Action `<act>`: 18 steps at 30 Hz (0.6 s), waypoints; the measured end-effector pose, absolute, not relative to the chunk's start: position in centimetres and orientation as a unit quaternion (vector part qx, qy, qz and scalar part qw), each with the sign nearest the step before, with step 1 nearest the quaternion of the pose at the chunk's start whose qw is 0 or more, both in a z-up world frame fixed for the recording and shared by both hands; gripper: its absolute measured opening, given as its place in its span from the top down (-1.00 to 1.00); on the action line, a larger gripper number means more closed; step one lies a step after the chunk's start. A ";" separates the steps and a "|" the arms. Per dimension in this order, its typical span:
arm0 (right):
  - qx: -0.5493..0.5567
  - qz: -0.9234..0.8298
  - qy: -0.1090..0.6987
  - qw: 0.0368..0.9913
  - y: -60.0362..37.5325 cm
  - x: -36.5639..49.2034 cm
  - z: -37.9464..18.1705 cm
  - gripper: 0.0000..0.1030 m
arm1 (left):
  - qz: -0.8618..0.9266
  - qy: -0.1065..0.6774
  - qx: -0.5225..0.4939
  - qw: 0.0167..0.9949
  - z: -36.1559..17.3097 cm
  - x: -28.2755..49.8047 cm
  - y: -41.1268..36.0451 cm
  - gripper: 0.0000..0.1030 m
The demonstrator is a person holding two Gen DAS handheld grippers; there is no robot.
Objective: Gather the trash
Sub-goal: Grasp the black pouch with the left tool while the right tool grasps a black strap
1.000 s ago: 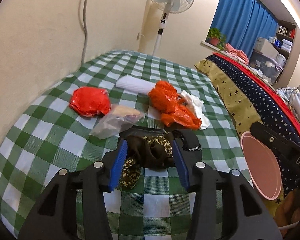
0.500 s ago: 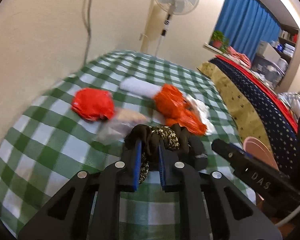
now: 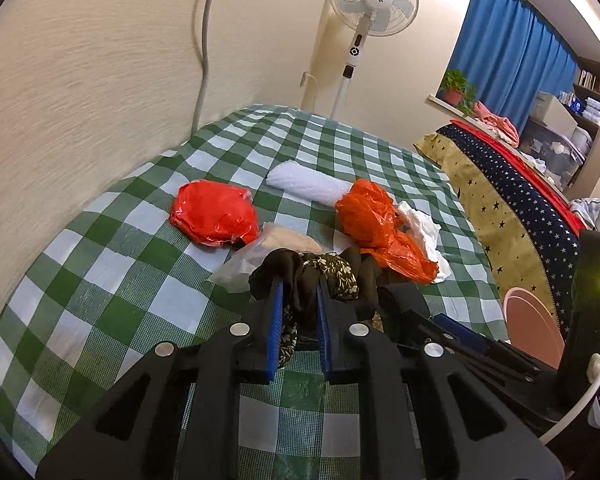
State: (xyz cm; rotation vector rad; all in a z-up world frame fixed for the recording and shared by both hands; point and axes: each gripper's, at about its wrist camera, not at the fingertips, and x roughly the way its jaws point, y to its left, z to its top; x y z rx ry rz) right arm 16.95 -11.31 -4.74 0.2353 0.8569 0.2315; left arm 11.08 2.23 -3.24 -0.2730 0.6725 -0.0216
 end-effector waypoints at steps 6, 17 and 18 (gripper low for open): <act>0.106 0.132 0.409 0.897 -11.1 16.4 -4.2 0.82 | -0.010 0.326 -0.134 0.936 -3.2 11.0 2.2 0.71; 0.091 0.126 0.379 0.912 -12.4 14.0 -1.5 0.91 | -0.011 0.315 -0.128 0.940 -2.2 9.9 2.1 0.71; 0.091 0.125 0.377 0.913 -12.6 13.7 -1.4 0.91 | -0.011 0.314 -0.128 0.941 -2.2 9.7 2.1 0.71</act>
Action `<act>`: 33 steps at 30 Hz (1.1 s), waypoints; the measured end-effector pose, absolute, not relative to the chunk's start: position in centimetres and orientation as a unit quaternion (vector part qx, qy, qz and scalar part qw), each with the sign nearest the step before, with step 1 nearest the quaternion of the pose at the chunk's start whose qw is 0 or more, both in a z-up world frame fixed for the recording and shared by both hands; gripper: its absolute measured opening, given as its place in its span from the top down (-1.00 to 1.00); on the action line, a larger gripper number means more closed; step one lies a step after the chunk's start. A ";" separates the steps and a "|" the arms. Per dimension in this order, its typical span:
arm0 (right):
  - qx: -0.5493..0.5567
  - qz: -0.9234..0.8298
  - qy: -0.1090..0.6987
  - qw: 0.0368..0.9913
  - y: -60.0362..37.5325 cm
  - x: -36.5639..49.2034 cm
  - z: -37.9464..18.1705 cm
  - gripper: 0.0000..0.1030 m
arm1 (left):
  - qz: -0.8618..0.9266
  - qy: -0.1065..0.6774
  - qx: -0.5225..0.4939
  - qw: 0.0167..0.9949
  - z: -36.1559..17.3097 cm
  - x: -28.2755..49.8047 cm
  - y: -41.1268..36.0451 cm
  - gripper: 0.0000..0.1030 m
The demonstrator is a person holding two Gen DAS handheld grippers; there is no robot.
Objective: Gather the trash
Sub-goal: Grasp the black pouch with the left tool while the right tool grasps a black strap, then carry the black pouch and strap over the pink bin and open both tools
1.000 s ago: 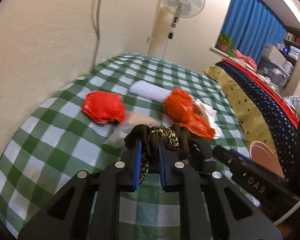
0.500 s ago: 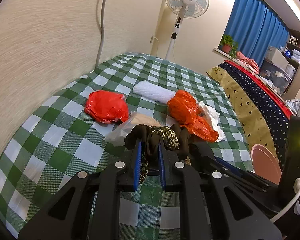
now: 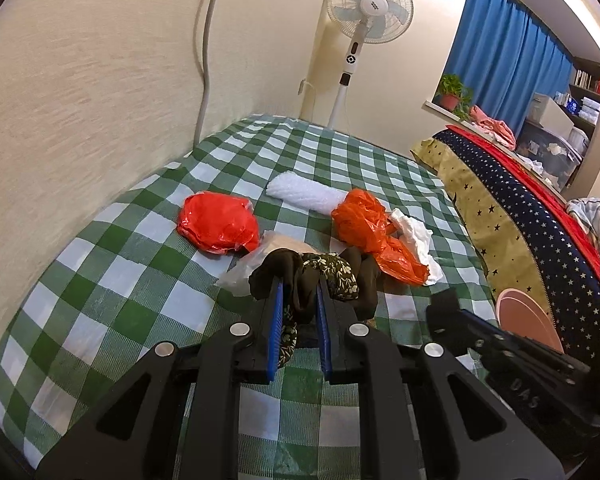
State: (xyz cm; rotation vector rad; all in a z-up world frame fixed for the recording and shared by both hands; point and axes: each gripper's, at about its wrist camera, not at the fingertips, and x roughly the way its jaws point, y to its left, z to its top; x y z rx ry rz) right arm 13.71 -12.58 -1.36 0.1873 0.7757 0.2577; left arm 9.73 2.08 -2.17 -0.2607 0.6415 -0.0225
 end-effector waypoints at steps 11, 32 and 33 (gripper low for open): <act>0.089 0.099 0.343 0.930 -15.3 10.6 1.7 0.91 | -0.034 0.295 -0.100 0.950 -0.4 7.9 0.4 0.71; 0.089 0.048 0.301 0.948 -19.6 6.7 5.2 0.91 | -0.076 0.276 -0.079 0.955 1.6 6.3 -2.9 0.71; 0.090 0.045 0.299 0.949 -19.8 6.5 5.3 0.91 | -0.078 0.275 -0.077 0.955 1.6 6.3 -3.1 0.71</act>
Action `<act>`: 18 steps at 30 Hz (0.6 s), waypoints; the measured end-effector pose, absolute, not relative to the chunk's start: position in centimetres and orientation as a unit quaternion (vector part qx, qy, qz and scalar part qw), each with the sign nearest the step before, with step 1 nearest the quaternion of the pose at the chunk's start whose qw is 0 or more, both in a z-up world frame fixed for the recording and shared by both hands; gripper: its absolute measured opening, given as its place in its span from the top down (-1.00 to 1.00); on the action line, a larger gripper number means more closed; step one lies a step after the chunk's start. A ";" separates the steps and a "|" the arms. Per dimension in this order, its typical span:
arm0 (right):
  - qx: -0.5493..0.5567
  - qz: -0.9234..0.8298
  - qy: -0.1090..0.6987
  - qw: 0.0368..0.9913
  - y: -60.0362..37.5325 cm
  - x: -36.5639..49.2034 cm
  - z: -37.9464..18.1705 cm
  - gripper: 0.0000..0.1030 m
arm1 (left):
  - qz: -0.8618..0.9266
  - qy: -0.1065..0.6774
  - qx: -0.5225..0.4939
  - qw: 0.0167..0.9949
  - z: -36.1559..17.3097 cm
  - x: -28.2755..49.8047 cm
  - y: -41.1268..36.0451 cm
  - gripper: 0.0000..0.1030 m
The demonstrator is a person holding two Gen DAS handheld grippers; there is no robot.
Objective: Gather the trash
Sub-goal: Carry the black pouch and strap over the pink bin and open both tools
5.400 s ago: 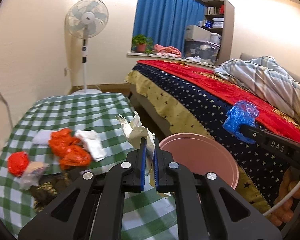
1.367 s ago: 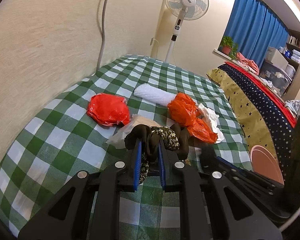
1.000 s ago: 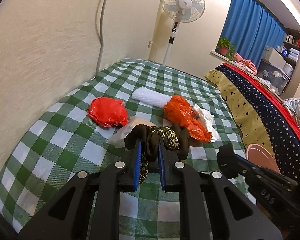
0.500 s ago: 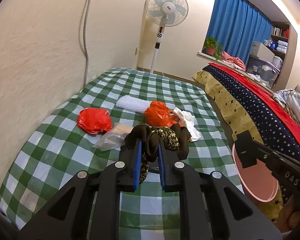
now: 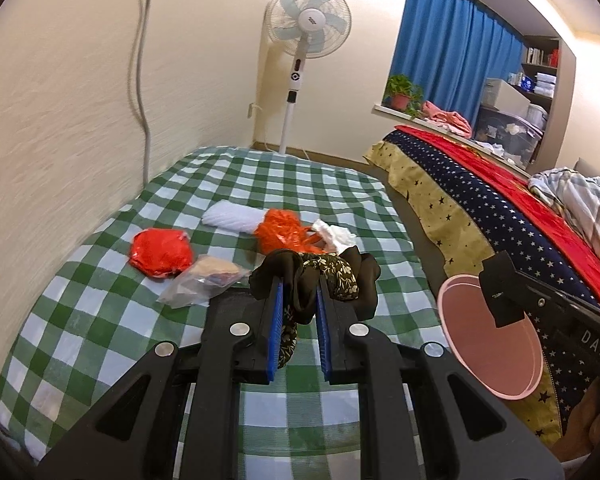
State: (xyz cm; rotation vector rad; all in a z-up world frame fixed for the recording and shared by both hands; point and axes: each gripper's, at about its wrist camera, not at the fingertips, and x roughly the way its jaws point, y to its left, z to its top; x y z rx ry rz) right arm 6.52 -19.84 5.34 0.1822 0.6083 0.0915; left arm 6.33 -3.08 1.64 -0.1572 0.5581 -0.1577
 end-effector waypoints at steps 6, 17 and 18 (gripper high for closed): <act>0.092 0.029 0.294 0.951 -21.1 5.8 5.6 0.91 | -0.094 0.269 -0.070 0.956 2.0 6.3 -4.7 0.71; 0.103 -0.011 0.289 0.952 -24.3 4.8 5.7 0.91 | -0.128 0.265 -0.056 0.954 2.1 6.6 -7.7 0.71; 0.105 -0.017 0.288 0.952 -24.7 4.7 5.7 0.91 | -0.133 0.263 -0.051 0.954 2.1 6.6 -8.2 0.71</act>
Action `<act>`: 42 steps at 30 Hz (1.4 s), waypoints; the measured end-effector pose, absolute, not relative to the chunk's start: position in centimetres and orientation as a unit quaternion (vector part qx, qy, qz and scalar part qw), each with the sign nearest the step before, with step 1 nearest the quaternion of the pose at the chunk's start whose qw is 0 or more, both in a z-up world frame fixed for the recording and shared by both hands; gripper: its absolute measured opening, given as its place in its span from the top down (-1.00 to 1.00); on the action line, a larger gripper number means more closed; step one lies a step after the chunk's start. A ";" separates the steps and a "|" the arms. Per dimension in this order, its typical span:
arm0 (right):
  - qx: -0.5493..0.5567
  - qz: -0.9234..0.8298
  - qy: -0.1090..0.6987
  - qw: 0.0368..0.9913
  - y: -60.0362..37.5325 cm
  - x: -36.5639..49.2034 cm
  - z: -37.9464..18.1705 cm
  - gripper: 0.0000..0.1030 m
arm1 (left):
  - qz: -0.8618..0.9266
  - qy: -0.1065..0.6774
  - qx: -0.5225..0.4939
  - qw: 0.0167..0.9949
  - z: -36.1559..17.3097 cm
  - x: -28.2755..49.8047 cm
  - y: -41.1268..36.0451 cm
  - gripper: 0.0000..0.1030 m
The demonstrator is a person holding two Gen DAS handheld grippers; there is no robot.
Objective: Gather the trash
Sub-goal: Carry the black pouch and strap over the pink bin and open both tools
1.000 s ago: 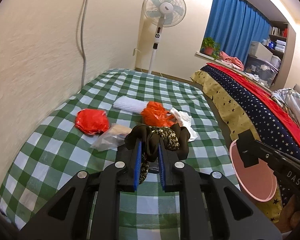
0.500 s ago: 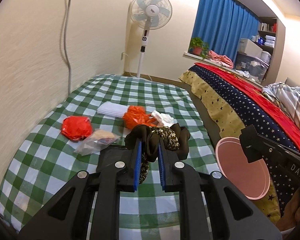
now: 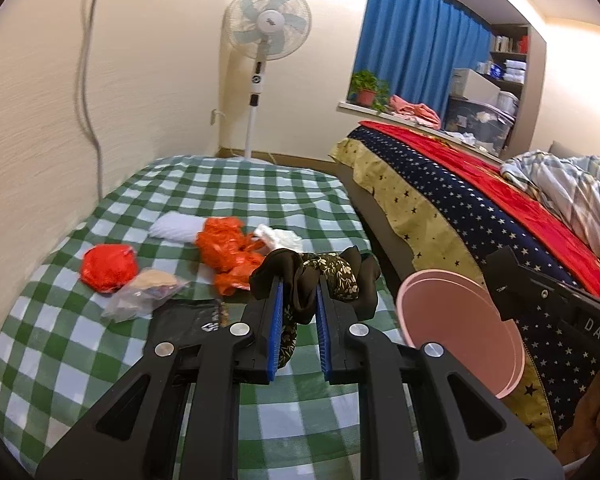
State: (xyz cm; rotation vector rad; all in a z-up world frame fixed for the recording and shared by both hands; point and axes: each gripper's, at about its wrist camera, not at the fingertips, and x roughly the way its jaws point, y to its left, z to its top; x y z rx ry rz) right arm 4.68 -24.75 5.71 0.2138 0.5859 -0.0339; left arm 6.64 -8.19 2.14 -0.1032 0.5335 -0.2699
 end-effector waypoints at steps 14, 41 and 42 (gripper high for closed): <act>0.139 -0.096 0.276 0.946 -30.4 3.1 6.1 0.91 | -0.228 0.248 -0.004 0.941 2.6 7.1 -15.0 0.71; 0.175 -0.173 0.298 0.922 -35.4 3.5 3.8 0.78 | -0.337 0.304 -0.008 0.891 -1.6 9.4 -23.6 0.46; 0.176 -0.178 0.299 0.921 -35.5 3.5 3.7 0.62 | -0.337 0.307 -0.009 0.890 -1.7 9.5 -23.6 0.37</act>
